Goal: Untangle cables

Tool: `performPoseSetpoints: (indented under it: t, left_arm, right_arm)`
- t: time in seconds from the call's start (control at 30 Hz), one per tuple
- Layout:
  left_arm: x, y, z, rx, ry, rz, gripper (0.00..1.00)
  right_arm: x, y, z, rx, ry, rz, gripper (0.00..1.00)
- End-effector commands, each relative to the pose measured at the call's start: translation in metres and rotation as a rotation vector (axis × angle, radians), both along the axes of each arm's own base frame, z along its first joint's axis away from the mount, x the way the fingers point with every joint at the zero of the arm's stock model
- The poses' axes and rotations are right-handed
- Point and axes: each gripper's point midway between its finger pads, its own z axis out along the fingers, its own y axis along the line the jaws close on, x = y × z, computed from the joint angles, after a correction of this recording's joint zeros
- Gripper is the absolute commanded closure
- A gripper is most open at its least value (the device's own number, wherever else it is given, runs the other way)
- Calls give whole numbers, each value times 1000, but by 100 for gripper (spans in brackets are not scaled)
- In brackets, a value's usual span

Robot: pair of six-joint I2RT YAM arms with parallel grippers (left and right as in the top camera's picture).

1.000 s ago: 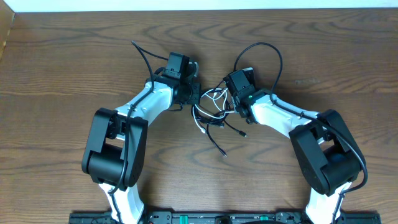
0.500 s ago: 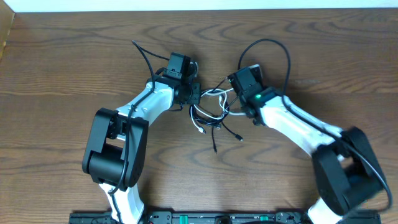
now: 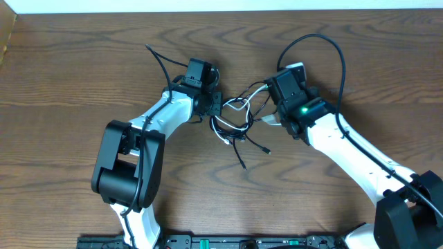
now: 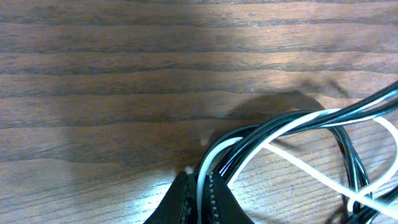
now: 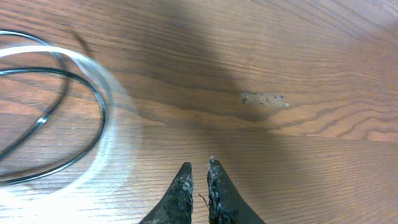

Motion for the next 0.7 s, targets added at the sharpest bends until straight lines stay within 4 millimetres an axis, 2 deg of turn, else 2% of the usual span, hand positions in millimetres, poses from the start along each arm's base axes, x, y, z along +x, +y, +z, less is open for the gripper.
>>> performPoseSetpoints:
  t: [0.0,0.27,0.33,0.43,0.47,0.67]
  left_arm:
    - [-2,7,-9,31,11,-2,92]
    - [-2,7,-9,31,11,-2,92]
    - [-2,7,-9,31,11,-2,92]
    - [-2,7,-9,31,11,-2,92]
    - [-2,7,-9,31,11,-2,92]
    - [-2,7,-9,31,11,-2,92]
  right_arm:
    - [1,-11,-4,-36,3,-29,92]
    - [5,-6,-26,-34,44,-19,89]
    - [6,7,-36,28,73,17,84]
    - [6,36,-54,161,127,95,67]
    - [6,44,-60,196,146,117,65]
    - [3,64,-88,270,216,164,58]
